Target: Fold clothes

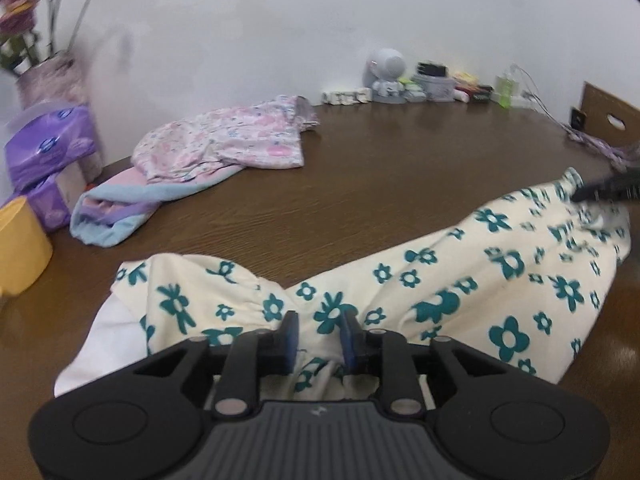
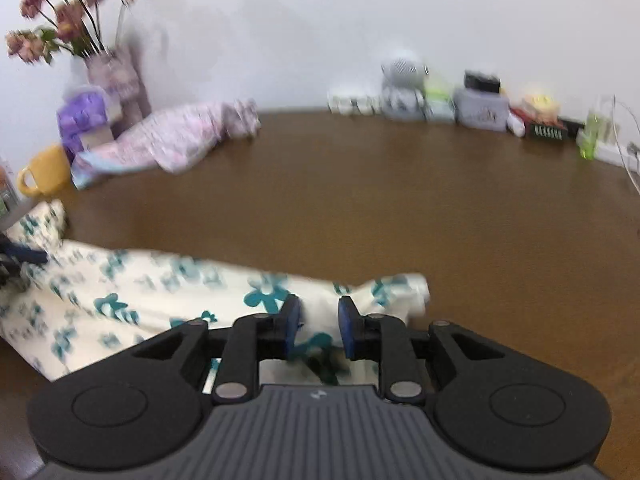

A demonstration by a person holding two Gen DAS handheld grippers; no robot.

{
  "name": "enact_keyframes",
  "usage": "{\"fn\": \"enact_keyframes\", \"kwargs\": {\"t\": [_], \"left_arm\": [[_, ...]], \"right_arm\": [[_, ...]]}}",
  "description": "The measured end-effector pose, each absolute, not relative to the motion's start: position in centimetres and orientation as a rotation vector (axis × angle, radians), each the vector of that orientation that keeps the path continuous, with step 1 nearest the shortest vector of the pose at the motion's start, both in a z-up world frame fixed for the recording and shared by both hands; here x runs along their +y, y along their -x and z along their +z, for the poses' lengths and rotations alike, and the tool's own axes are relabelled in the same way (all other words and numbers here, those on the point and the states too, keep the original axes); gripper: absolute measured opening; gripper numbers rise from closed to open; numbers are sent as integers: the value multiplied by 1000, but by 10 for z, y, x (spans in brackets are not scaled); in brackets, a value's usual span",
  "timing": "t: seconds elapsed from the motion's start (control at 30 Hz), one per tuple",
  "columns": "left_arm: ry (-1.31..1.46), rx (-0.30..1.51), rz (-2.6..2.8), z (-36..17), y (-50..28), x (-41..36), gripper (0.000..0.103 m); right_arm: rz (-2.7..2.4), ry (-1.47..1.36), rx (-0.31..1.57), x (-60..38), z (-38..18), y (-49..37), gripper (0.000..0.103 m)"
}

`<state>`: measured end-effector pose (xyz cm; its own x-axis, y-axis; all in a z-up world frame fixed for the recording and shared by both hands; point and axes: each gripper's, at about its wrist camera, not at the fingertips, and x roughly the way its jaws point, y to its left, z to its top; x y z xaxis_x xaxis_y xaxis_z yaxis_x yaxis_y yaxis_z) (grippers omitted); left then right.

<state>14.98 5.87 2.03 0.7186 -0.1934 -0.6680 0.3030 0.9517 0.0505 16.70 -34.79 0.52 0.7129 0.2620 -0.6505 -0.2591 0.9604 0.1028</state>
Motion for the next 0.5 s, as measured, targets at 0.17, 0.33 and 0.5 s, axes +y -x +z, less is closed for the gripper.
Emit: {"fn": "enact_keyframes", "kwargs": {"t": [0.17, 0.33, 0.5], "left_arm": [[-95, 683, -275, 41, -144, 74, 38], [-88, 641, -142, 72, -152, 105, 65], [48, 811, -98, 64, -204, 137, 65]], "right_arm": [[293, -67, 705, -354, 2, -163, 22], [358, -64, 648, -339, 24, -154, 38], [396, -1, 670, -312, 21, -163, 40]]}}
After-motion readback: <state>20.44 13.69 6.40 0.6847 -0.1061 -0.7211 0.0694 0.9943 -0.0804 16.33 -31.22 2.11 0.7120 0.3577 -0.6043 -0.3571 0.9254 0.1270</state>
